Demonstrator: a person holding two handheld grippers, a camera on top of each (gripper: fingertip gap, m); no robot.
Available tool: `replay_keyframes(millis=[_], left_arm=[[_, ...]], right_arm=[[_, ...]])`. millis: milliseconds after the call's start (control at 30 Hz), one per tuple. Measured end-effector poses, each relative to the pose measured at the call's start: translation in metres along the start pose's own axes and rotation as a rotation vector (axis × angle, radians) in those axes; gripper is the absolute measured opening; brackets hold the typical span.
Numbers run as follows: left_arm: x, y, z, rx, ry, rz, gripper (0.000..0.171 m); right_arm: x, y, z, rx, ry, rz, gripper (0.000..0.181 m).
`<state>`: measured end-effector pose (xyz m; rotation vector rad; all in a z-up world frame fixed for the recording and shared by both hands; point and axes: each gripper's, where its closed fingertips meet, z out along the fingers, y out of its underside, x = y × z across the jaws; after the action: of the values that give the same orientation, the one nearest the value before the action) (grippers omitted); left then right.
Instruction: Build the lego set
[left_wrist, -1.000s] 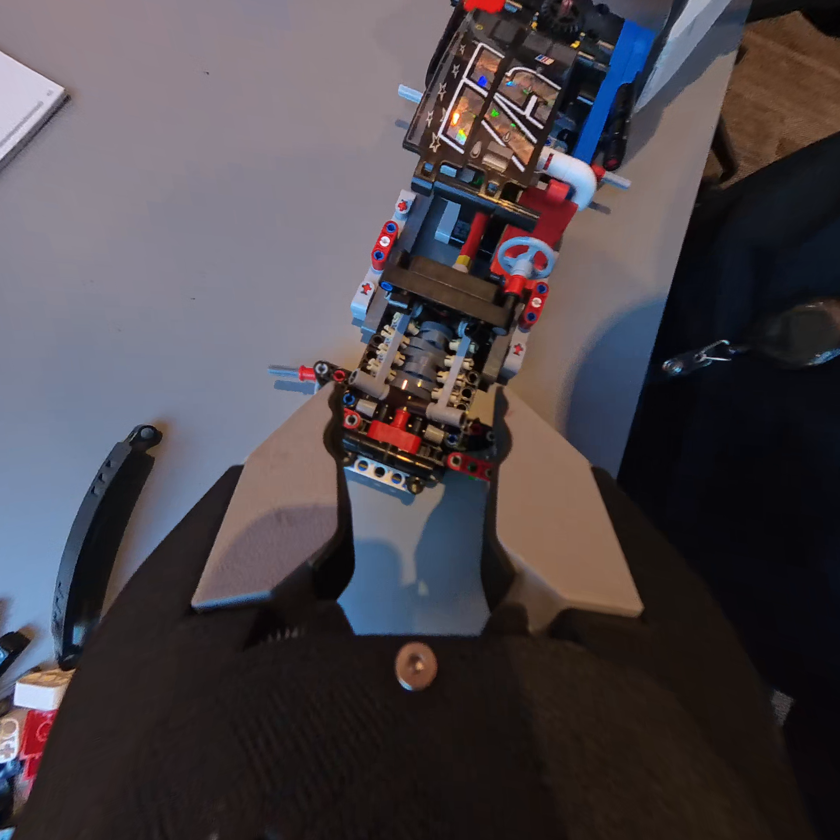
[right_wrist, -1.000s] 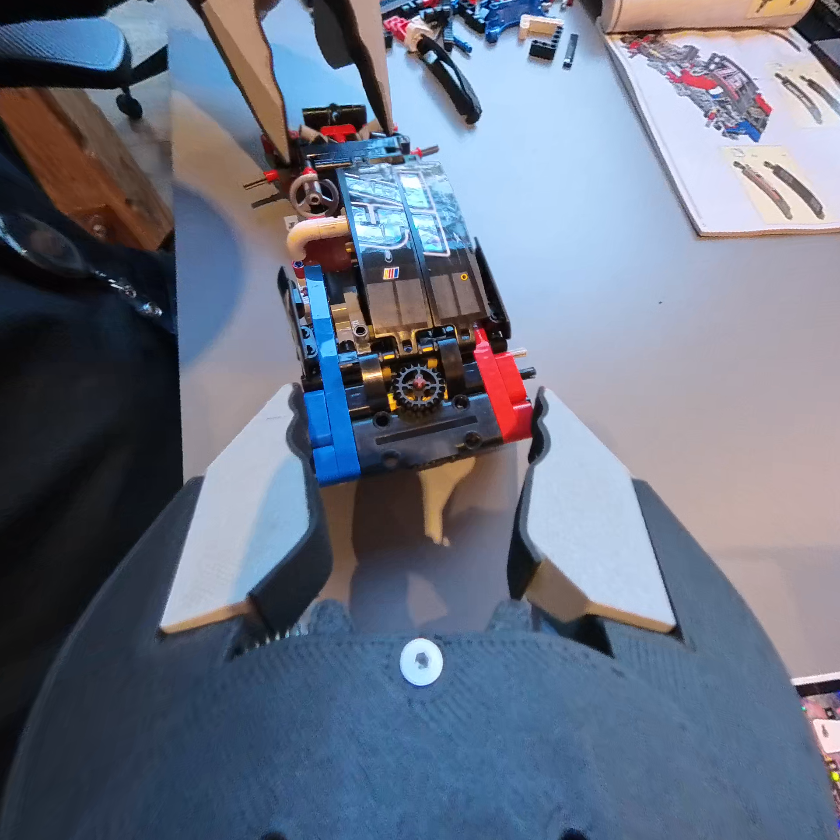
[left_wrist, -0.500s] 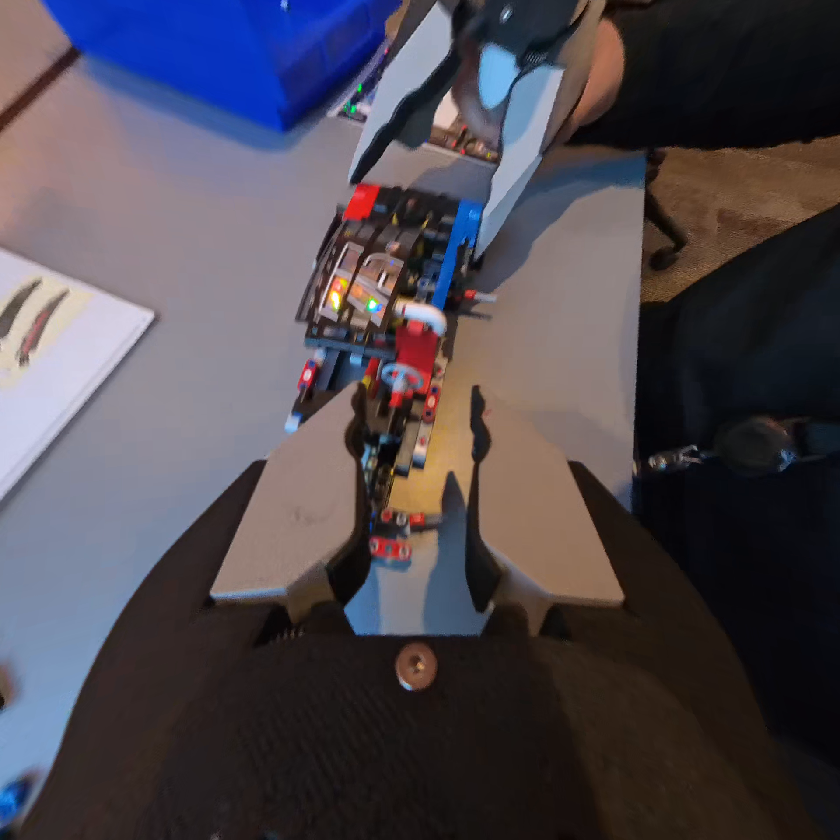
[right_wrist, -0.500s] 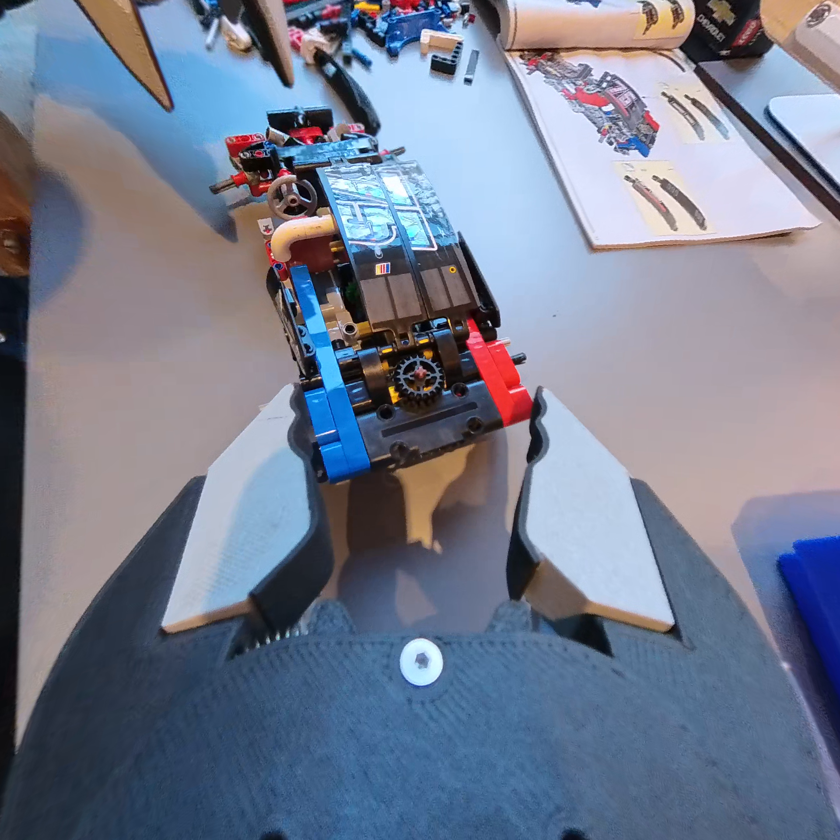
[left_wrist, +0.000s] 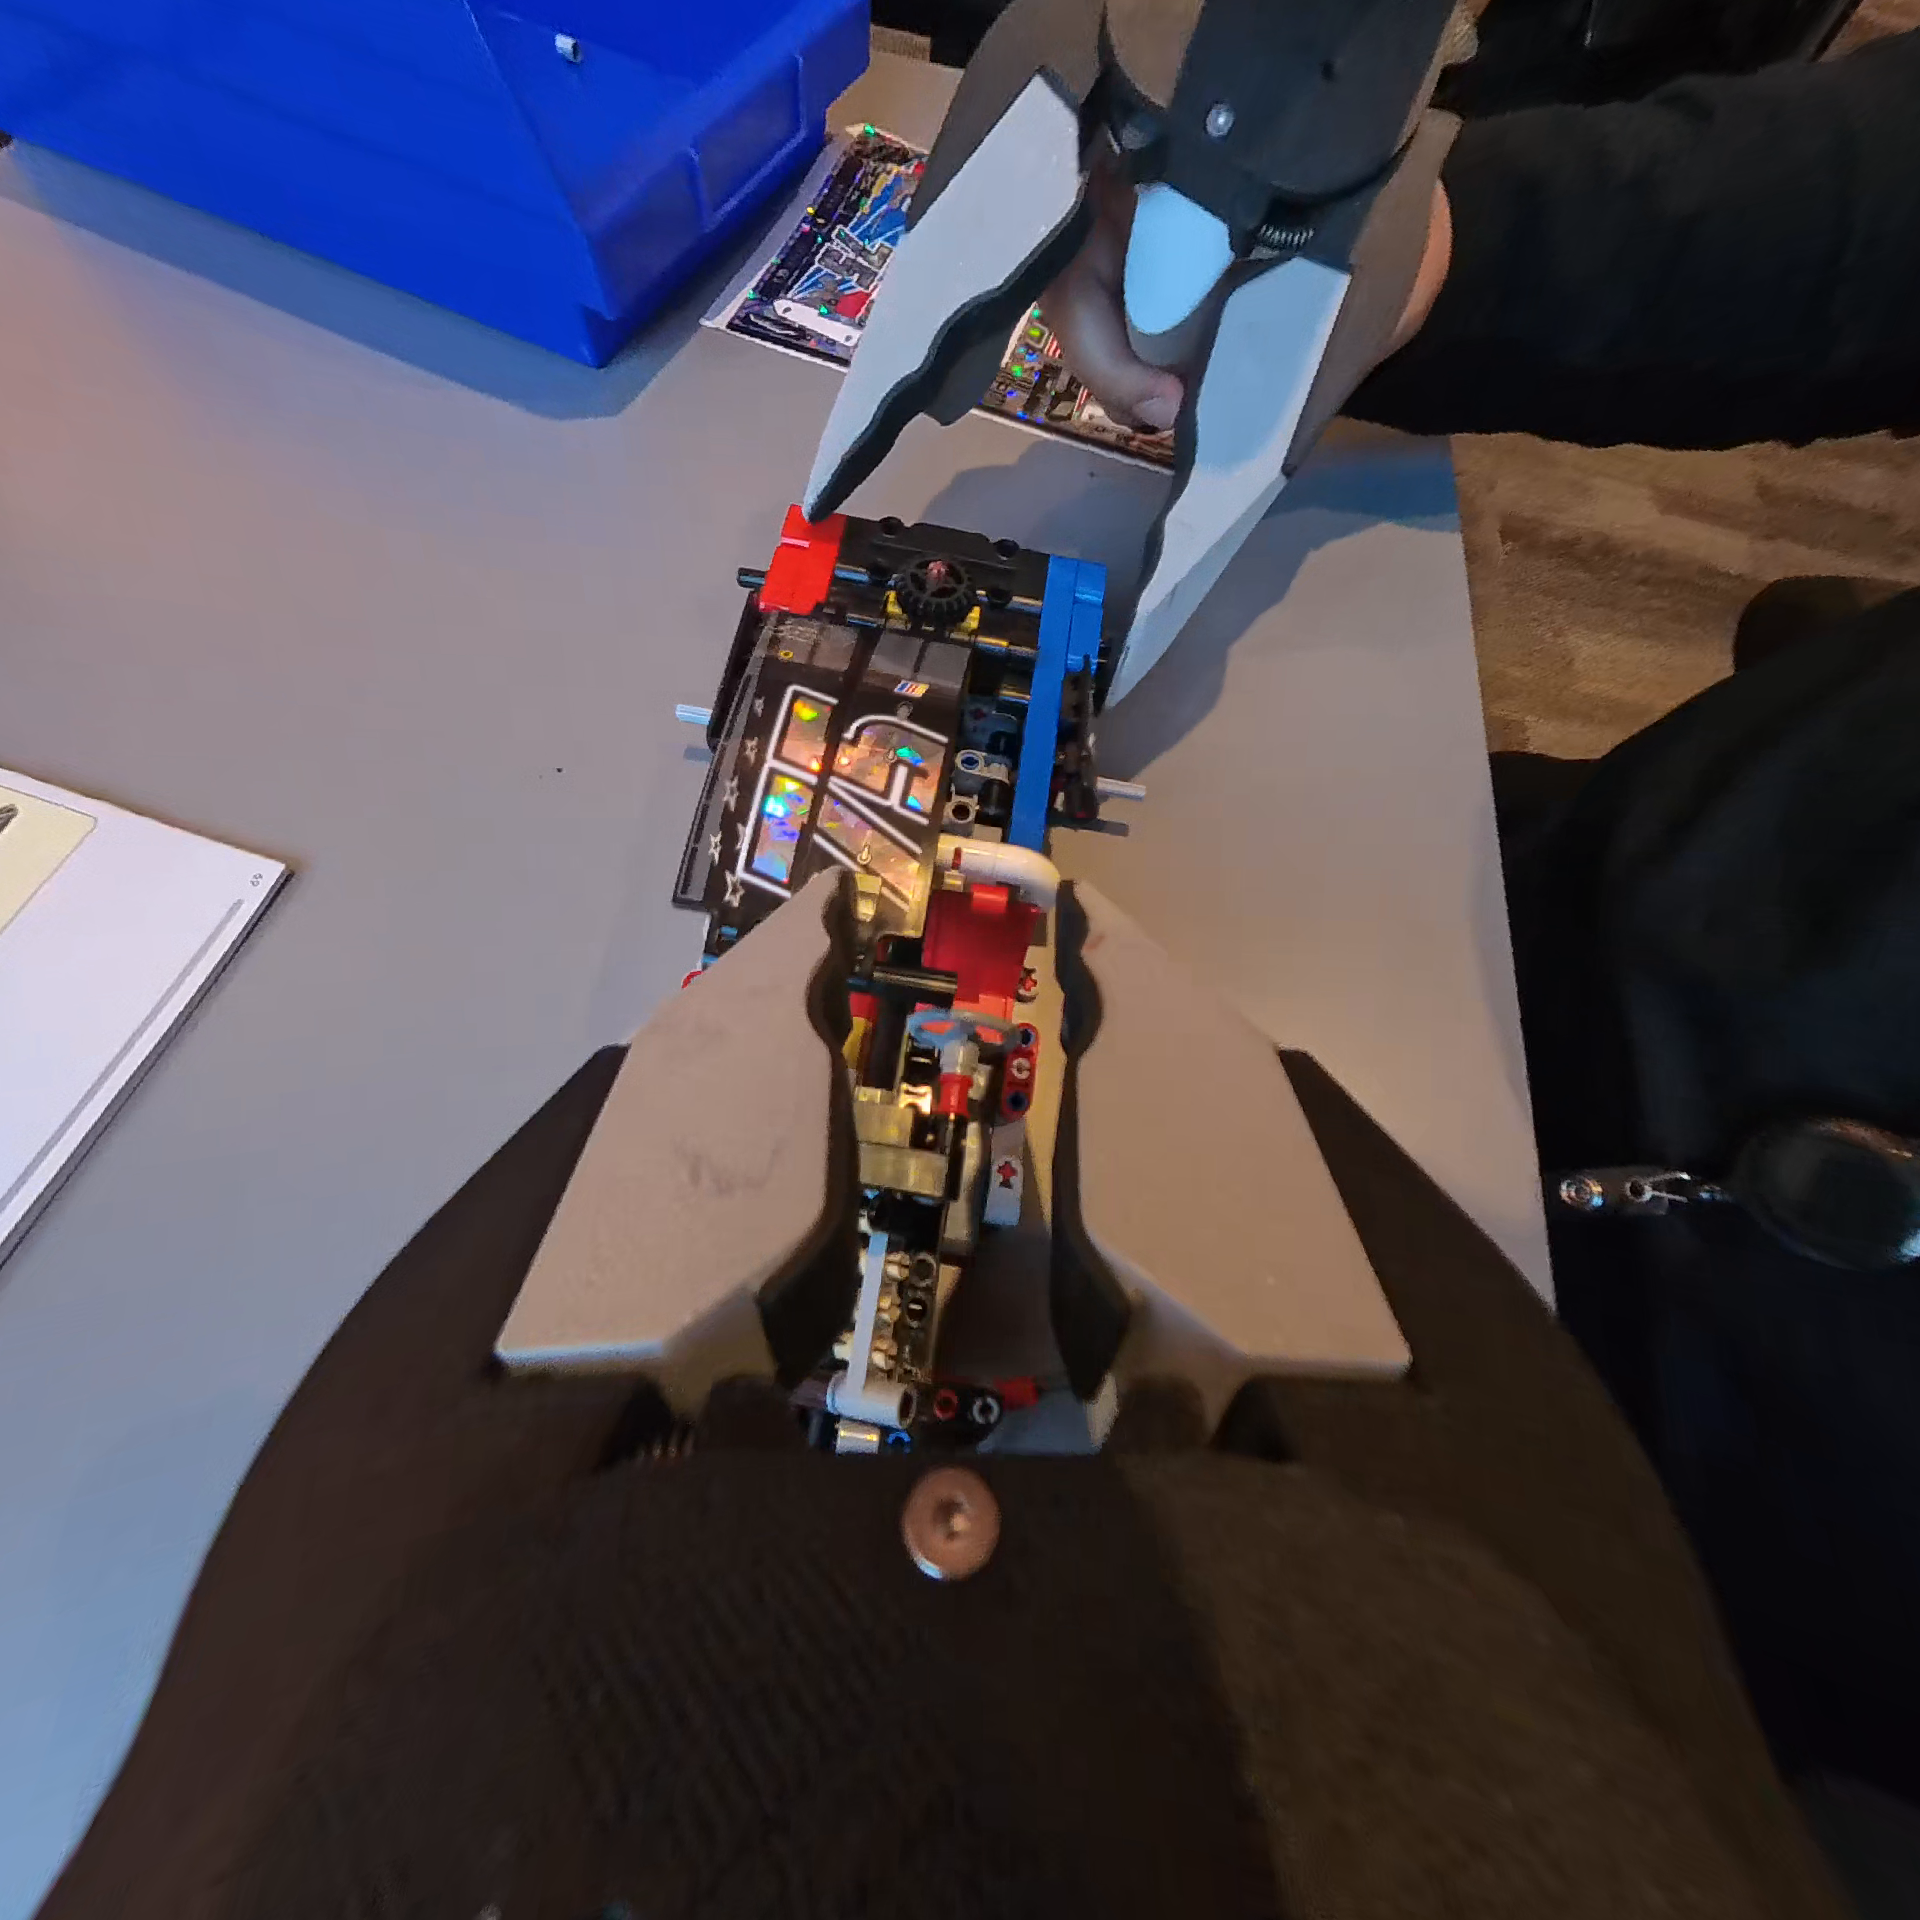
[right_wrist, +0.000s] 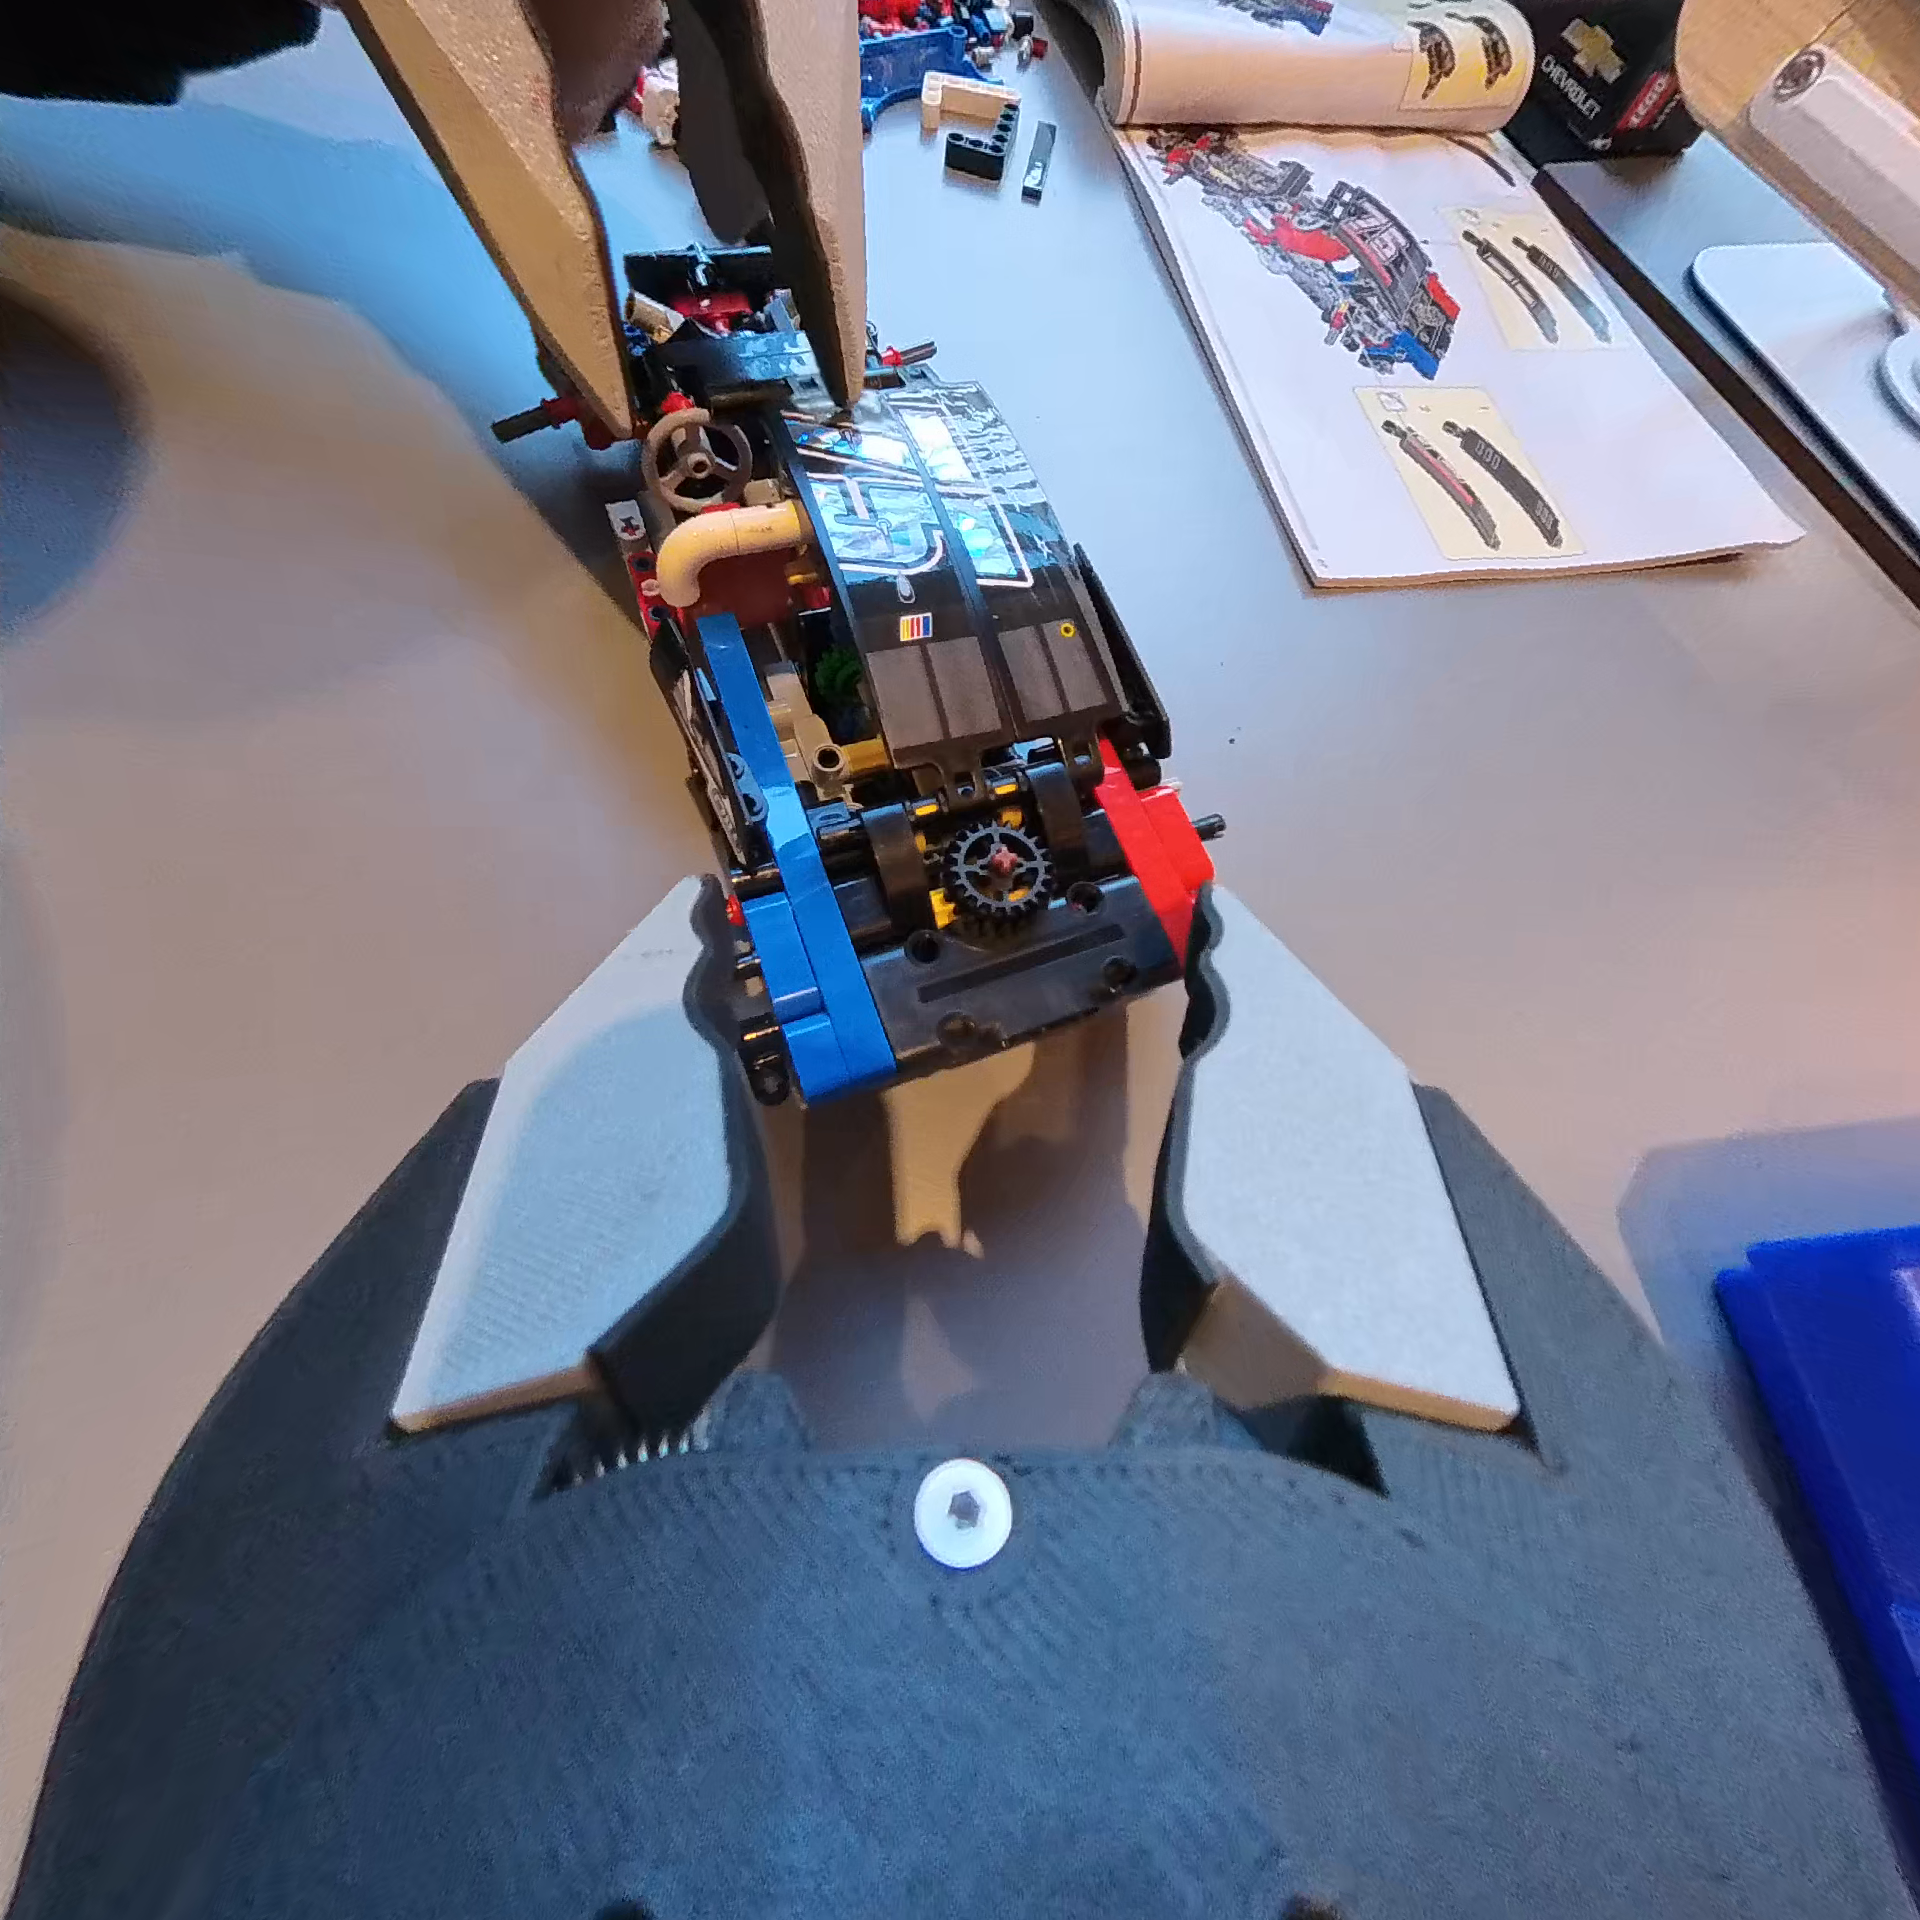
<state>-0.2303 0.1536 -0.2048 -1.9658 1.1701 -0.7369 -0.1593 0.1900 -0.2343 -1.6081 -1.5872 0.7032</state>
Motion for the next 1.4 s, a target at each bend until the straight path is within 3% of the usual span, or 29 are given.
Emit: replay_keyframes(millis=[267, 400, 600, 767, 900, 1000, 1067, 1133, 1233, 1267, 1400], left_arm=[[-0.001, 0.003, -0.002, 0.055, 0.005, -0.03, 0.03], [0.002, 0.008, -0.012, 0.049, -0.006, -0.04, 0.049], [0.009, 0.031, -0.031, 0.027, -0.067, -0.096, 0.053], [0.008, 0.019, -0.034, 0.074, -0.1, -0.107, 0.05], [0.009, 0.009, -0.021, 0.07, -0.067, -0.107, 0.05], [0.012, 0.006, -0.012, 0.061, -0.048, -0.098, 0.049], [0.011, 0.008, -0.009, 0.051, -0.055, -0.087, 0.05], [0.011, 0.007, -0.009, 0.056, -0.054, -0.089, 0.049], [0.011, 0.007, -0.008, 0.054, -0.048, -0.098, 0.049], [0.011, 0.007, -0.008, 0.052, -0.051, -0.093, 0.048], [0.015, 0.007, -0.007, 0.03, -0.051, -0.068, 0.049]], right_arm=[[0.0, -0.005, 0.005, 0.051, -0.044, 0.03, 0.085], [-0.002, -0.012, 0.001, 0.099, -0.064, 0.03, 0.085], [-0.001, -0.024, -0.014, 0.217, -0.105, 0.07, 0.079], [-0.001, -0.044, -0.011, 0.248, -0.199, 0.051, 0.066], [-0.003, -0.056, 0.011, 0.148, -0.382, 0.052, 0.07], [0.003, -0.058, 0.034, 0.027, -0.488, 0.061, 0.06], [0.003, -0.064, 0.042, -0.017, -0.596, 0.085, 0.043], [0.008, -0.065, 0.052, -0.083, -0.67, 0.122, 0.046], [0.001, -0.063, 0.055, -0.184, -0.834, 0.182, 0.023], [0.0, -0.062, 0.056, -0.217, -0.867, 0.203, 0.025], [-0.002, -0.069, 0.058, -0.206, -0.948, 0.206, 0.003]])
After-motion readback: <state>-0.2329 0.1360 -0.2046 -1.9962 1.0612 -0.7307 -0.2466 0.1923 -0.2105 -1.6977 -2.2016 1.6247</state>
